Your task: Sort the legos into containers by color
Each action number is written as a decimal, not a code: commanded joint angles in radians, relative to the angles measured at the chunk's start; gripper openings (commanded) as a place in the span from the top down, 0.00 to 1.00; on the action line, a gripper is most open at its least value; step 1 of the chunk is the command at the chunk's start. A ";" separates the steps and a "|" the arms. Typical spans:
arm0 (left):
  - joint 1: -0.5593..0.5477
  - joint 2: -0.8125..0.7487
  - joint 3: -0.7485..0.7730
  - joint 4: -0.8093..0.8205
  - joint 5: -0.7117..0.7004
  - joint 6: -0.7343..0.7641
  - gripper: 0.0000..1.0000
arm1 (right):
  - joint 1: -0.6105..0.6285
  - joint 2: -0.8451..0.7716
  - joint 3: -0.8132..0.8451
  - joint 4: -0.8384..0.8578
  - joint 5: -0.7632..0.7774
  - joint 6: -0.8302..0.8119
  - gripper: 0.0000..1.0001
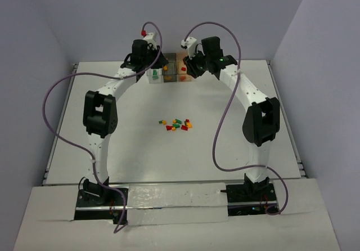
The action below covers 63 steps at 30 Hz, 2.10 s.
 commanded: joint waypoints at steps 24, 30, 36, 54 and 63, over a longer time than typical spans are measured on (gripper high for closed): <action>0.051 0.111 0.243 0.009 -0.066 0.046 0.19 | -0.043 0.355 0.323 0.387 0.089 0.362 0.99; 0.081 -0.071 0.093 0.026 -0.026 0.065 0.05 | -0.030 0.440 0.381 0.410 0.108 0.384 0.92; 0.101 -0.185 -0.015 -0.032 0.025 0.105 0.04 | -0.025 0.473 0.392 0.415 0.138 0.398 0.56; 0.118 -0.664 -0.615 -0.072 0.208 0.256 0.02 | -0.027 0.105 0.225 0.204 0.105 0.351 0.00; 0.118 -0.814 -0.802 -0.135 0.251 0.327 0.01 | -0.027 -0.263 -0.260 0.166 0.139 0.297 0.00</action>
